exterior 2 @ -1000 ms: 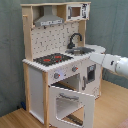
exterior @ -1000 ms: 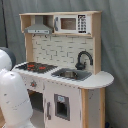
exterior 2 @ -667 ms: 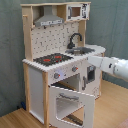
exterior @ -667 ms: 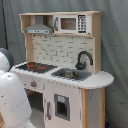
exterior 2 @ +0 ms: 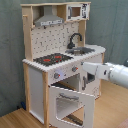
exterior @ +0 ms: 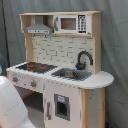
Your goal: Play with the kitchen
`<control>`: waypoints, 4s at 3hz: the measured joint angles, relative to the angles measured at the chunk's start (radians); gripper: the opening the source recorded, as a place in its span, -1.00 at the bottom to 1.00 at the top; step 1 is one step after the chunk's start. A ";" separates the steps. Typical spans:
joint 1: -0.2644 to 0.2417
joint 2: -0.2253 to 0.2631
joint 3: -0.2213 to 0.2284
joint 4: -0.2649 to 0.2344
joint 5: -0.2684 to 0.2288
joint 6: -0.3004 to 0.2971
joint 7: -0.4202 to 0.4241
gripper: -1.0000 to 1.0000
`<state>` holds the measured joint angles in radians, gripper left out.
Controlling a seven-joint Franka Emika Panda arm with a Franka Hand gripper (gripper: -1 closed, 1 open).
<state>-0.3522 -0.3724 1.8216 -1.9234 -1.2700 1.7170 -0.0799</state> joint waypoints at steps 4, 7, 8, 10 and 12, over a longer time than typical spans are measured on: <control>-0.165 -0.250 0.043 0.075 0.000 0.341 -0.010 1.00; -0.189 -0.351 0.047 0.112 -0.001 0.419 0.298 1.00; -0.190 -0.378 0.055 0.110 -0.001 0.428 0.414 1.00; -0.211 -0.431 0.098 0.103 0.000 0.432 0.641 1.00; -0.241 -0.468 0.144 0.105 0.002 0.433 0.842 1.00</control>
<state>-0.5936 -0.8406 1.9652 -1.8183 -1.2682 2.1498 0.7616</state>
